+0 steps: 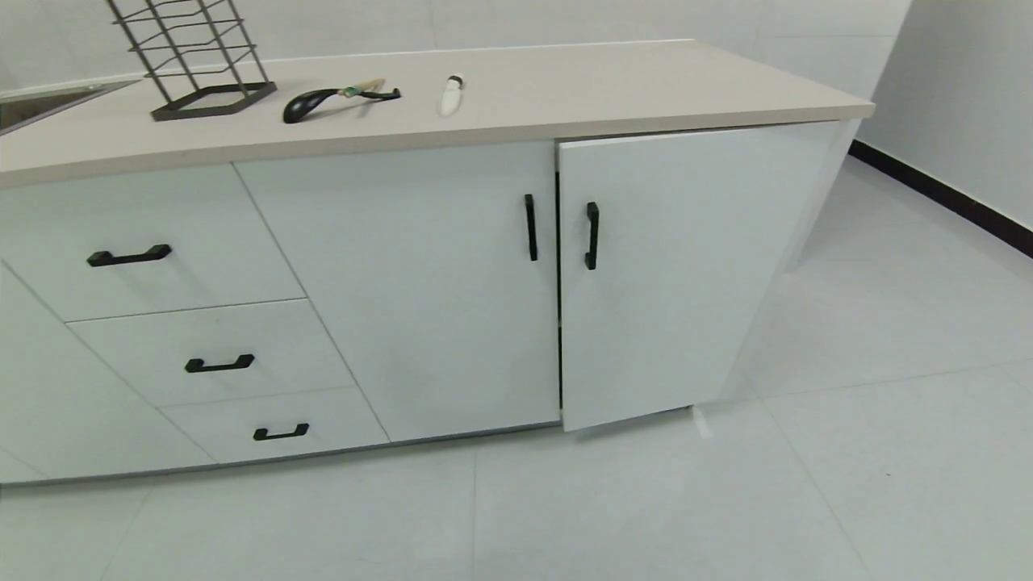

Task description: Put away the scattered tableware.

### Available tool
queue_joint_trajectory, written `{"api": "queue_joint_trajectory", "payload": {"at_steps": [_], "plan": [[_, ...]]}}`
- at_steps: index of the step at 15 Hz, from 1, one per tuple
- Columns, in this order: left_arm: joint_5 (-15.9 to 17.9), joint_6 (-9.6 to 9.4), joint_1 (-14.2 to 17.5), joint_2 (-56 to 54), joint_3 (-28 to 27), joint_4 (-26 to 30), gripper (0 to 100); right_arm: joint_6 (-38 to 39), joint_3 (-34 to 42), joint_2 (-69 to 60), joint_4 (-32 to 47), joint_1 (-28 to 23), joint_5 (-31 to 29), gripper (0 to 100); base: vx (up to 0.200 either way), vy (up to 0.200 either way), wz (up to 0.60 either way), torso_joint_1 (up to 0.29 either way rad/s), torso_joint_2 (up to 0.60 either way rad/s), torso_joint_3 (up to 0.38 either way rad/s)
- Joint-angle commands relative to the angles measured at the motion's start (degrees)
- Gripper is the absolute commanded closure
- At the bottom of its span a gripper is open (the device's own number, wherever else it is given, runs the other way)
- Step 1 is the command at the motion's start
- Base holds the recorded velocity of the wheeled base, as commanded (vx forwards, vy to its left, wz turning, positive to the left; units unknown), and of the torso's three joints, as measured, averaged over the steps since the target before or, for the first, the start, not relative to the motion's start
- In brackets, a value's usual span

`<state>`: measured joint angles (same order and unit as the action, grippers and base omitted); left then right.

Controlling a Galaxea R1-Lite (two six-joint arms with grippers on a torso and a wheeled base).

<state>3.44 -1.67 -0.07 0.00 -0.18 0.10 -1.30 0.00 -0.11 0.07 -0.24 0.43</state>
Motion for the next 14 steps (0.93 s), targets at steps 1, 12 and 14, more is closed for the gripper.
{"api": "queue_joint_trajectory", "payload": {"at_steps": [1,12,14], "plan": [[-0.01,0.0,-0.01,0.09,0.01,-0.01,0,-0.01,0.0,0.2,0.01,-0.02,0.01,100,0.0,0.0,0.6,-0.002,0.0,0.007],[-0.01,0.09,-0.01,0.09,0.01,-0.01,0,0.16,0.0,0.2,0.01,-0.02,0.36,100,0.127,0.055,0.22,0.004,0.0,0.004],[-0.01,0.09,-0.01,0.09,0.01,-0.01,0,0.16,0.0,0.2,0.01,-0.02,0.36,100,0.2,0.2,0.0,0.005,0.01,0.002]]}}
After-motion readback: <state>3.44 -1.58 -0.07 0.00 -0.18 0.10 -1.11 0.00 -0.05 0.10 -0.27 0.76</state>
